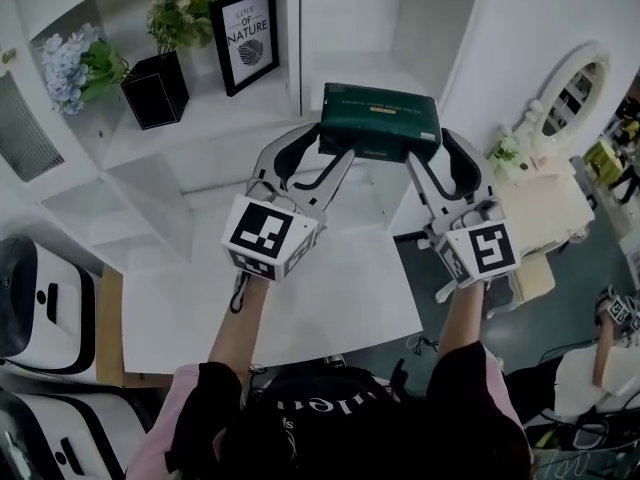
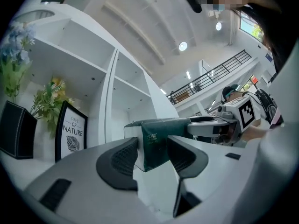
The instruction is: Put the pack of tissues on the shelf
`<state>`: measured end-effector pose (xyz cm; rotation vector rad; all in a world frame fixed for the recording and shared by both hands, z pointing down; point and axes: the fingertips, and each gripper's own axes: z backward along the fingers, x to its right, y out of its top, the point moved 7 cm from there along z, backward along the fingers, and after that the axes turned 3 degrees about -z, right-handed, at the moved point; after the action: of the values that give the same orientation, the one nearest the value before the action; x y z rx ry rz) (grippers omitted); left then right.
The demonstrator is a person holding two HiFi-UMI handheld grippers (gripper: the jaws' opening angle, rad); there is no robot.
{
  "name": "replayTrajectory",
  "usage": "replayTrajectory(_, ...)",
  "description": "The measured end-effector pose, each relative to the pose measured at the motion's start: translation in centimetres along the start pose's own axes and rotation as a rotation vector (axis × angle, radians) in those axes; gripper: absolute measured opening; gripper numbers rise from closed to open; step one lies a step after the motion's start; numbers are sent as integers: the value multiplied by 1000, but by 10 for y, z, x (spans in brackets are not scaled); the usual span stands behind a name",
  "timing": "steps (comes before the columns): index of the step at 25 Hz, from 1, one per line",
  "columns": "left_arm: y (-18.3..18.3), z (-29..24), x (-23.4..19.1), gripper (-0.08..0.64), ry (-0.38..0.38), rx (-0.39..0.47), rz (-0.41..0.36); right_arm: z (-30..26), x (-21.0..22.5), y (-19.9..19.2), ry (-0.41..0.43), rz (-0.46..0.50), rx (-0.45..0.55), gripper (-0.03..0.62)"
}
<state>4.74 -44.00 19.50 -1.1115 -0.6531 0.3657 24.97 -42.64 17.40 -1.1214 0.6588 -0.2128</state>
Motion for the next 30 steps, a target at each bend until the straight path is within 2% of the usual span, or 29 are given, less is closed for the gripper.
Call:
replayTrajectory(5,1,-33,-9,207,54,-1,-44,-23,32,-8,23,5,35,242)
replayTrajectory(12,-10,-65,-20,209,136,-62,-81,-57,62,-30,38,13,8,239)
replayTrajectory(21,-29,-82,-24,208,226,-100,-58,-81,71,-43,58,46,-6,236)
replayTrajectory(27,-34,-93,-33,206,284,-119,-56,-101,79,-54,40,-20,-24,232)
replayTrajectory(30,-35,-100,-28,206,319,-152,-119,-109,86,-63,22,-67,-44,225)
